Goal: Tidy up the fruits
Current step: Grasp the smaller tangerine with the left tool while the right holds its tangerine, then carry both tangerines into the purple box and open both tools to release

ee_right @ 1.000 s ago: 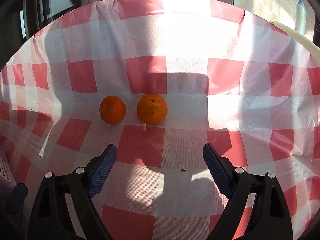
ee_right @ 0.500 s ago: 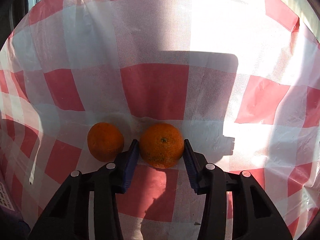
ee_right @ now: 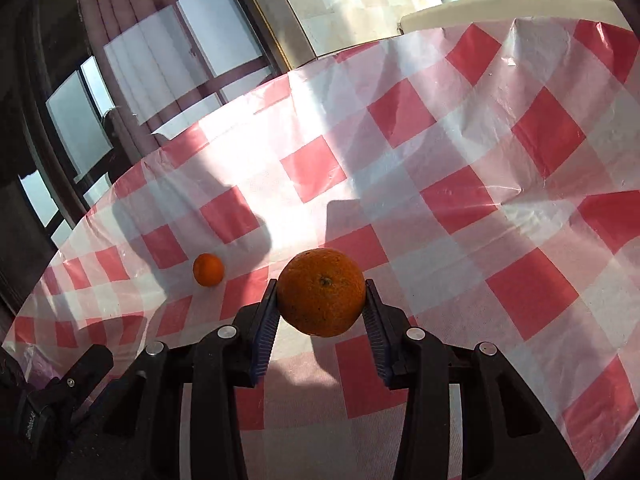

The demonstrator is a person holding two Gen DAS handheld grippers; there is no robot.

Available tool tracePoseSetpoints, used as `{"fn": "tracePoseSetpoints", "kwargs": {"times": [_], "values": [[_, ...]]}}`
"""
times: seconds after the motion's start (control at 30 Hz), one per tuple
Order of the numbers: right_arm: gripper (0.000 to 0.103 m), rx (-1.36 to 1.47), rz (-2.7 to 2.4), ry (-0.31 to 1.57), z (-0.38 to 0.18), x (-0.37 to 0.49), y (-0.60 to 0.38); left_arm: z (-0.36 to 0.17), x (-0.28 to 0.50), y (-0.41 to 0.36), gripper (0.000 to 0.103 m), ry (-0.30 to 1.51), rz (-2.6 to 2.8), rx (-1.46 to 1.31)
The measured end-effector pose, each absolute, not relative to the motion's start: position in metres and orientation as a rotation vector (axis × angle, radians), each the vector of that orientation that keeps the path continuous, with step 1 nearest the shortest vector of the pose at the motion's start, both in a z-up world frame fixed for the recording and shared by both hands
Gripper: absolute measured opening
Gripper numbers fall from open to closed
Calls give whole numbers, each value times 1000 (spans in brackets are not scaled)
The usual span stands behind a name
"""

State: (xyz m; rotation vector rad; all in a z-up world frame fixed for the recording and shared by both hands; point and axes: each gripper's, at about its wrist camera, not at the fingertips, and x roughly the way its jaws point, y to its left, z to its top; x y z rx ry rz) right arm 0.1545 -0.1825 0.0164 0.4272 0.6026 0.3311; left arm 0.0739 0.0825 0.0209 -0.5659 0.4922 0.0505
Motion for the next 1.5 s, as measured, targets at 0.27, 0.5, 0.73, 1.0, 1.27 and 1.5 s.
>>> {"fn": "tracePoseSetpoints", "kwargs": {"times": [0.27,0.5,0.73,1.0,1.27,1.5], "values": [[41,493,362,586,12,158,-184,27,78,67,101,544,57,-509],[41,502,367,588,10,158,-184,44,157,50,99,652,203,-340],[41,504,368,597,9,160,-183,29,240,63,76,755,248,-283],[41,510,370,606,8,161,-183,15,240,75,37,793,196,-253],[41,488,371,610,9,161,-178,38,105,66,36,661,134,-224],[41,477,381,612,9,160,-176,34,46,54,36,647,136,-256]]}}
